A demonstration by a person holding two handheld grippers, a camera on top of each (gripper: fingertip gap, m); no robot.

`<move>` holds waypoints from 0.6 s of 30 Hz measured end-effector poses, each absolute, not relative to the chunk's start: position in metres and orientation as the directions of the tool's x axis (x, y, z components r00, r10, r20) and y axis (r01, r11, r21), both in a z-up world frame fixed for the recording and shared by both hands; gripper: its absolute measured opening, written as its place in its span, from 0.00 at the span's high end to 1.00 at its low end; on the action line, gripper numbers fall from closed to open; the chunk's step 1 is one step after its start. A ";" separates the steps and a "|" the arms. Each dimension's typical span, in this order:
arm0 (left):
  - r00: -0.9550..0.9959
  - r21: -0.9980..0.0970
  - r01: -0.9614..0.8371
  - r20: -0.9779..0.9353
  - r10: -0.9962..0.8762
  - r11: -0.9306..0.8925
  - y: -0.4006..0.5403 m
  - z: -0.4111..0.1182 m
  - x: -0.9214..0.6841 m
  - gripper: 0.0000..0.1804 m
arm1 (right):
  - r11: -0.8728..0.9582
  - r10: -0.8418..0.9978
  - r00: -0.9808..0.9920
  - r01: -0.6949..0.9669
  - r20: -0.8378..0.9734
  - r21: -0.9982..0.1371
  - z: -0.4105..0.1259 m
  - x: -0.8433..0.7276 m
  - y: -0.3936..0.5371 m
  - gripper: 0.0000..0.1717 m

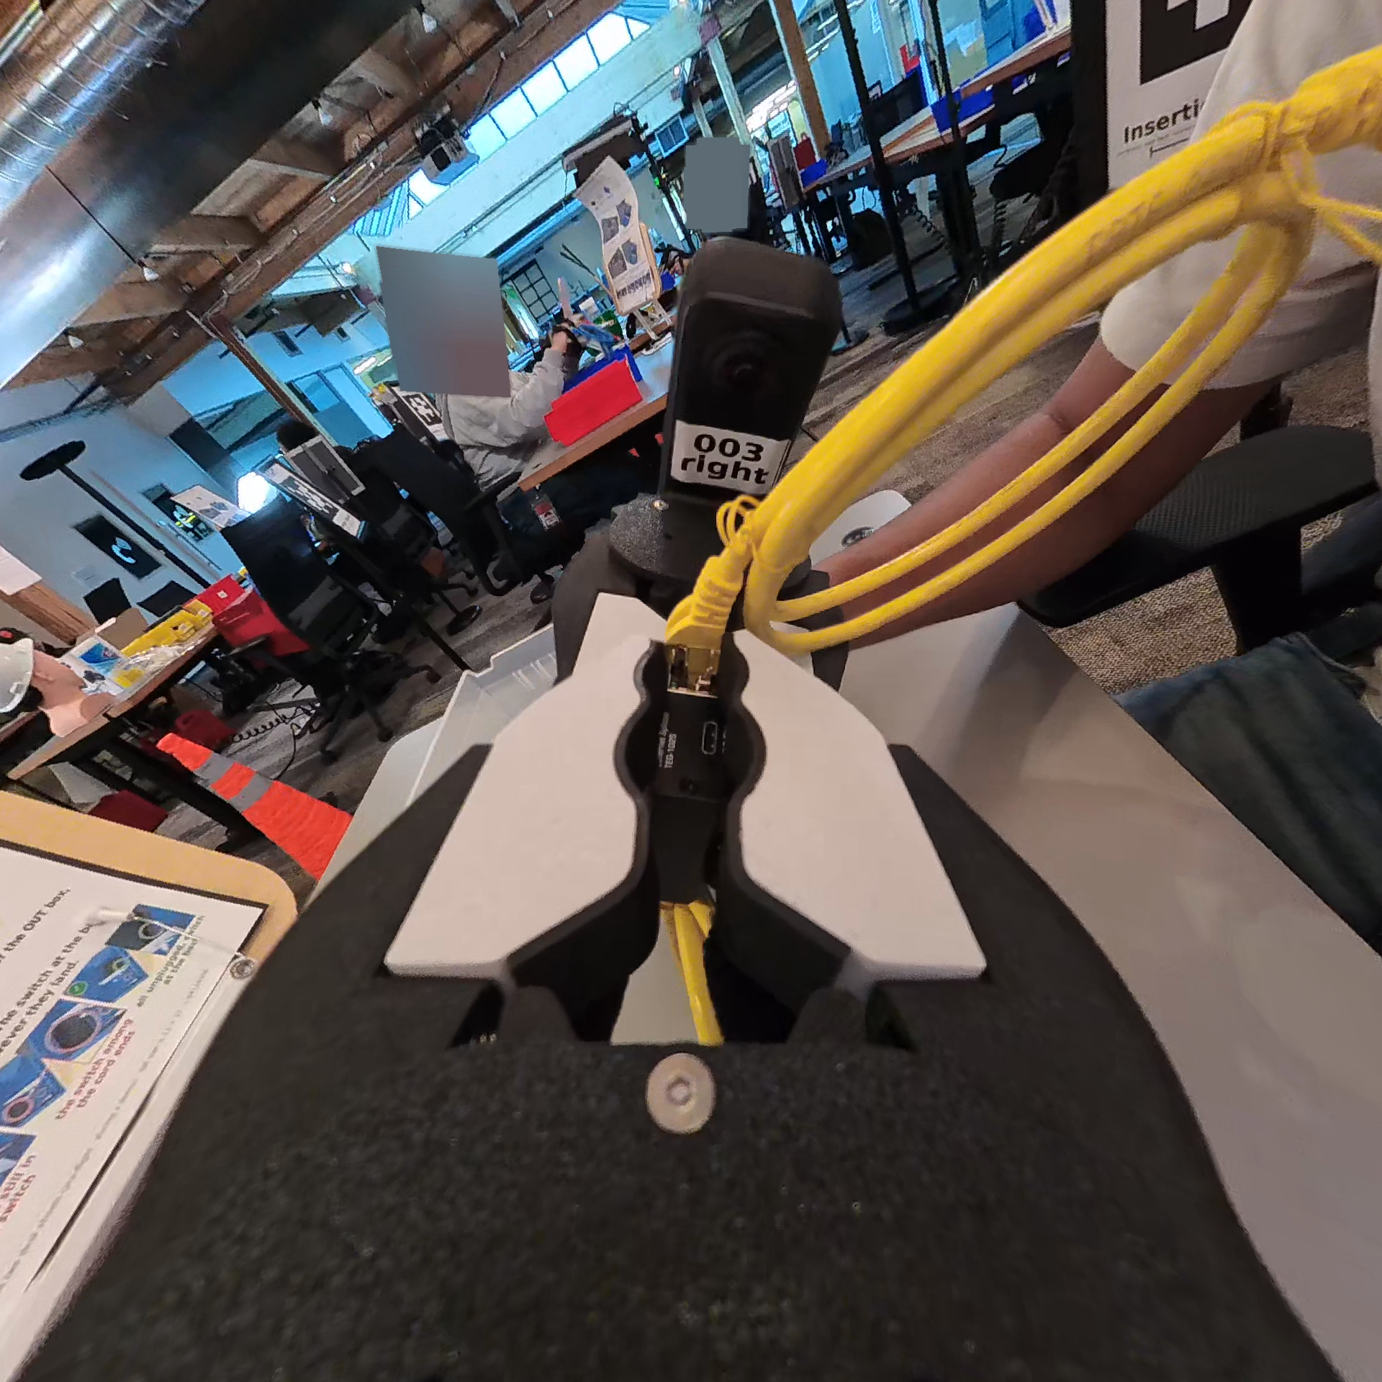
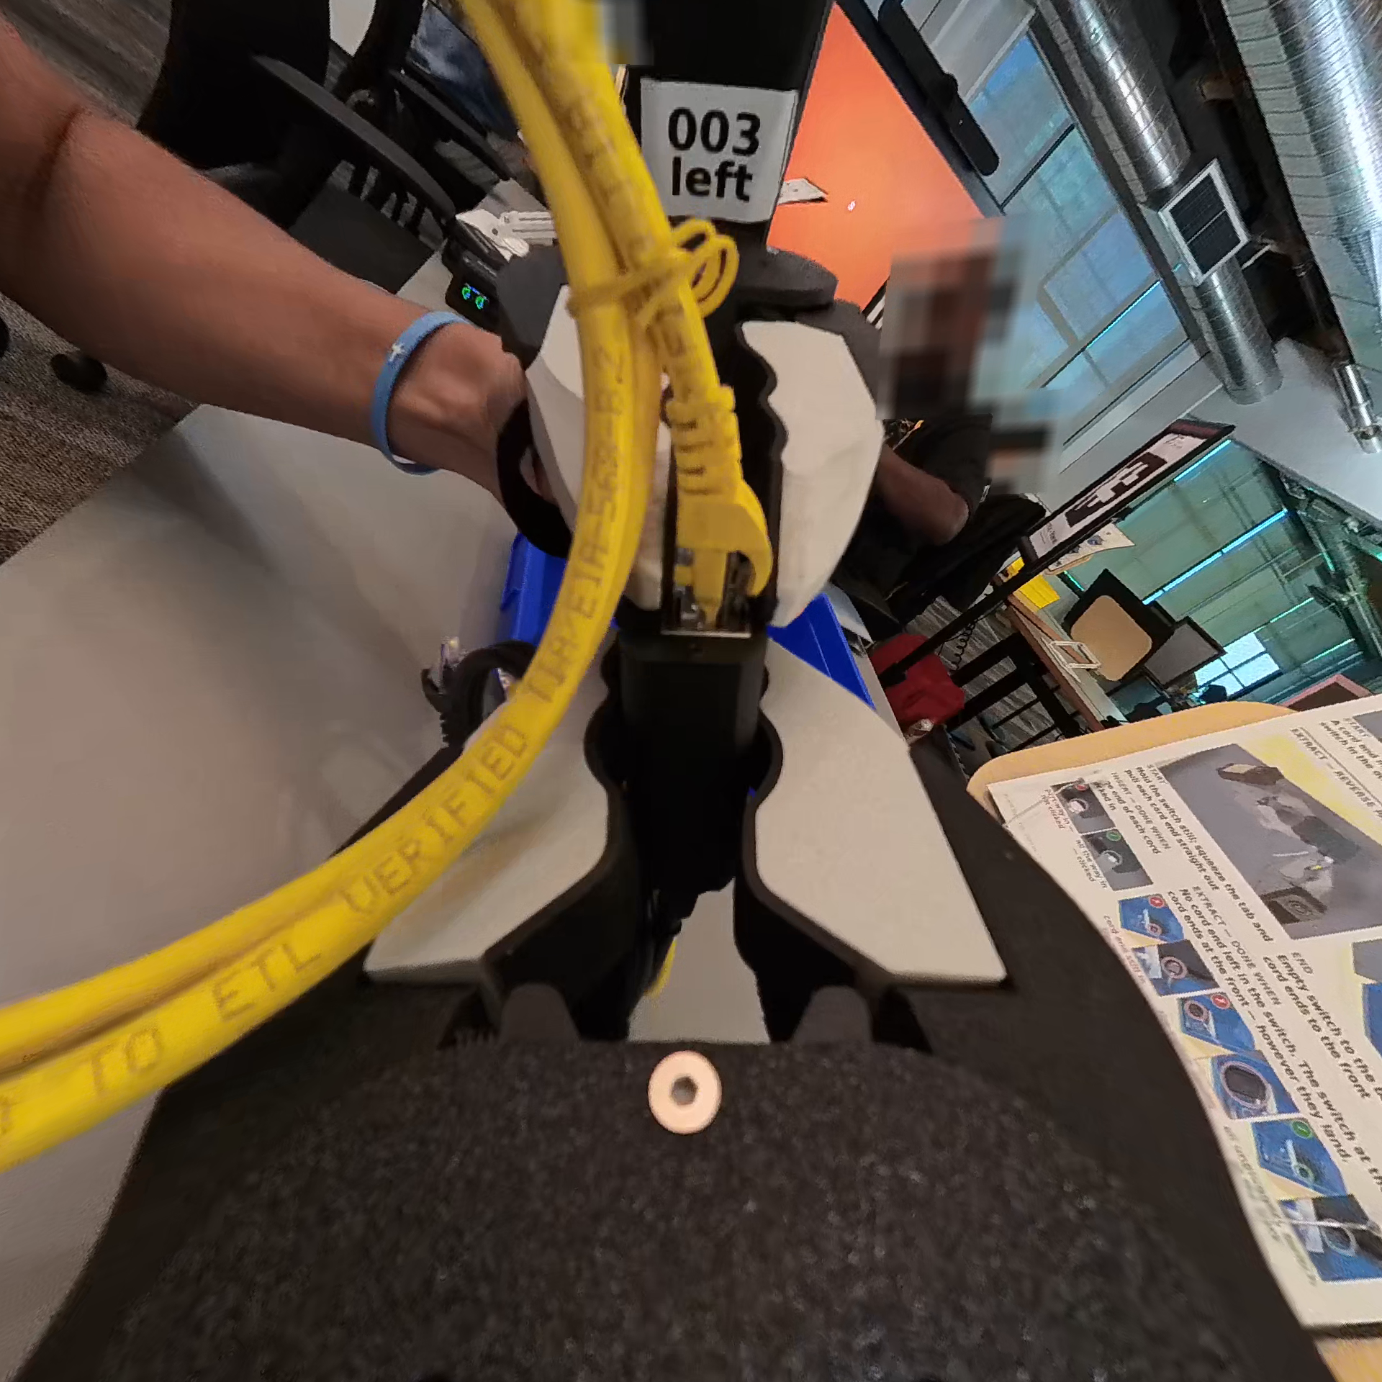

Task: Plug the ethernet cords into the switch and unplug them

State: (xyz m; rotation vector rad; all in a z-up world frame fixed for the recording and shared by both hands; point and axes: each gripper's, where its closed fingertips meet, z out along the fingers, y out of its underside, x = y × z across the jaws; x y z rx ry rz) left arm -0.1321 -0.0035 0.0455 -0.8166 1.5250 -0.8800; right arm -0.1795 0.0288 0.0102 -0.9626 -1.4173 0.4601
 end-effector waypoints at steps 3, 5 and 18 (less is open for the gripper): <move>-0.119 -0.889 -0.048 -0.448 -0.886 0.456 -0.001 0.042 -0.132 0.92 | 0.563 0.771 0.148 0.294 0.619 -0.772 0.006 -0.179 0.032 0.82; -0.118 -0.896 -0.070 -0.428 -0.896 0.438 0.001 0.040 -0.131 0.92 | 0.555 0.777 0.144 0.302 0.613 -0.775 0.003 -0.178 0.033 0.82; 0.048 -0.856 -0.128 -0.510 -0.859 0.501 0.011 0.035 -0.142 0.92 | 0.584 0.694 0.197 0.409 0.692 -0.702 0.001 -0.172 0.049 0.82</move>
